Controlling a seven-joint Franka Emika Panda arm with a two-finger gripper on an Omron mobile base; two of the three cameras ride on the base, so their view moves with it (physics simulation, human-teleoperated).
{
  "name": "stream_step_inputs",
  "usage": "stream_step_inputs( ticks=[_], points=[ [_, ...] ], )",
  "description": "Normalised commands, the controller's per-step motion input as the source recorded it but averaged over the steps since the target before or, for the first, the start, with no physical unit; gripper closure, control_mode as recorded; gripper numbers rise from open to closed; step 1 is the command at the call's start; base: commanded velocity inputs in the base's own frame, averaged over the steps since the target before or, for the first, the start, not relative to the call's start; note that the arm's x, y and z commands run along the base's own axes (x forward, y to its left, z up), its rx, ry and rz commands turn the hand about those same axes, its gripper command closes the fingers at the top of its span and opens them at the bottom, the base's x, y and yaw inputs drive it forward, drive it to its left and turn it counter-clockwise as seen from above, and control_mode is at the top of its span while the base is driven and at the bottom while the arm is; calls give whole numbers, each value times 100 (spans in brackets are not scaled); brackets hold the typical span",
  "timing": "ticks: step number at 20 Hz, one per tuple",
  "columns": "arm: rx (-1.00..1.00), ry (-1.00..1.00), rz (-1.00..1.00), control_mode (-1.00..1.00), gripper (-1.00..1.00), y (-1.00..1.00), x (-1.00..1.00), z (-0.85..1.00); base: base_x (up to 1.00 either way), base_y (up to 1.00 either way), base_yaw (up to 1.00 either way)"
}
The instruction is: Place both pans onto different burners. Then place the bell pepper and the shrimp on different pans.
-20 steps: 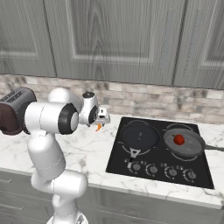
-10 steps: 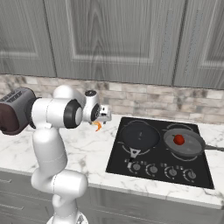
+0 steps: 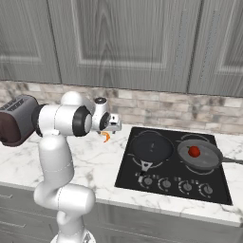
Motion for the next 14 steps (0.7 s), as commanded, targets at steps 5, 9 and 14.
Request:
stream_step_inputs(
  ticks=[5, 9, 14],
  points=[
    [3, 1, 0, -100, -100, 0, 0, -13, 0, 0, 0],
    [3, 0, 0, -100, -100, 0, 1, -12, 0, 0, 0],
    [2, 0, 0, -100, -100, 0, 5, -13, 0, 0, 0]
  ],
)
